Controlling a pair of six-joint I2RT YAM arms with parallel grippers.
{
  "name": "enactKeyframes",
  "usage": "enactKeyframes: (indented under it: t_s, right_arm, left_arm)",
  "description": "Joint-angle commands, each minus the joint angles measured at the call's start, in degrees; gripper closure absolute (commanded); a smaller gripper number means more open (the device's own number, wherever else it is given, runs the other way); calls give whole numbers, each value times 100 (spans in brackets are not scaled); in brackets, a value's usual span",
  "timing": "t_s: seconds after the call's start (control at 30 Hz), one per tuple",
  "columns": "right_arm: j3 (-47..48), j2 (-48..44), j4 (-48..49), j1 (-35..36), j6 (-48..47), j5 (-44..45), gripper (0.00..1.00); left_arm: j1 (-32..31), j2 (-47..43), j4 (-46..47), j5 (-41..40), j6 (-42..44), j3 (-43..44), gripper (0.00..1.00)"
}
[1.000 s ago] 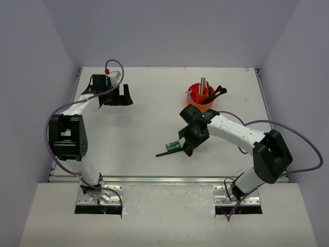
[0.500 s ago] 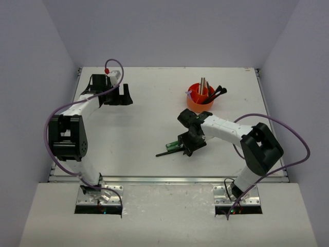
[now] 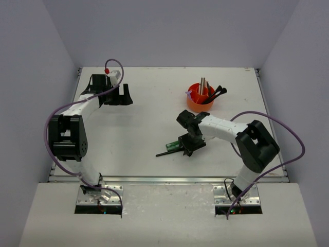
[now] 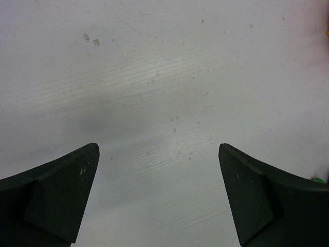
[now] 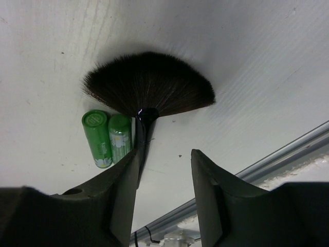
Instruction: Organize the makeup
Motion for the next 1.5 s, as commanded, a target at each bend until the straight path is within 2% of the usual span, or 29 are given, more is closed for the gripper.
enactKeyframes:
  t_s: [0.0, 0.53, 0.87, 1.47]
  right_arm:
    - [16, 196, -197, -22, 852, 1, 55]
    - [-119, 285, -107, -86, 729, 190, 58]
    - [270, 48, -168, -87, 316, 871, 58]
    - [409, 464, 242, -75, -1, 393, 57]
  left_arm:
    - [66, -302, 198, 19, 41, -35, 0]
    - [66, -309, 196, 2, 50, -37, 0]
    - [66, -291, 216, 19, 59, -56, 0]
    - [71, -291, 251, 7, 76, -96, 0]
